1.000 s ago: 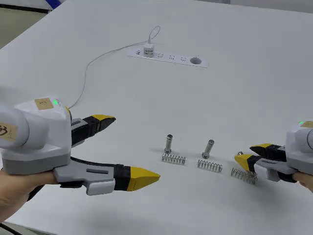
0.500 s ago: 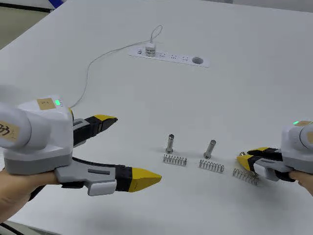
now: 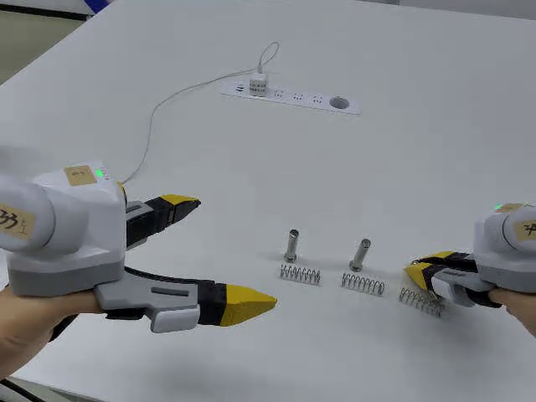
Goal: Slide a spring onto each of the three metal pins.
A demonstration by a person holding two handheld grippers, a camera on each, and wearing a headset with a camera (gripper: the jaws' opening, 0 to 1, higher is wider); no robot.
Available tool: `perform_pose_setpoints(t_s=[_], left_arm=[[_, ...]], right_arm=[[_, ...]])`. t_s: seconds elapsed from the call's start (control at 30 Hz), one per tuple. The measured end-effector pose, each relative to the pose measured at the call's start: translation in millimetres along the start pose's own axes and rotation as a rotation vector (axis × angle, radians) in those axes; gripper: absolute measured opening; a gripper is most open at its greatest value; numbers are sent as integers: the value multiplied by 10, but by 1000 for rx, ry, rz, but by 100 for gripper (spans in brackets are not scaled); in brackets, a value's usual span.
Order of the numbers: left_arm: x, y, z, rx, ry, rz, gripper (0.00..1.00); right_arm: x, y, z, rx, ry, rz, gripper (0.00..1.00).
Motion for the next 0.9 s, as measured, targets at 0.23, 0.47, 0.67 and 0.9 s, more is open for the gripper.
perform_pose_setpoints(t_s=[0.23, 0.47, 0.67, 0.9], left_arm=[[-10, -13, 9, -5, 4, 1, 100], [-11, -19, 20, -3, 6, 6, 100], [-12, -33, 22, -7, 5, 7, 100], [-8, -40, 22, -10, 7, 3, 100]], right_arm=[[-3, -2, 12, -20, 8, -11, 10], [16, -3, 3, -39, 15, -20, 9], [4, -22, 7, -62, 31, -25, 8], [41, -49, -8, -81, 34, -5, 8]])
Point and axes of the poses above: the centre of the closed fingertips' face, and the gripper's own axes: x roughly backward along the fingers, z roughly to its right, y roughly out of its underside, the point moved 7 cm from there along x, roughly backward along the fingers, and after that the axes turned 3 degrees about z, right-handed, at the moved point
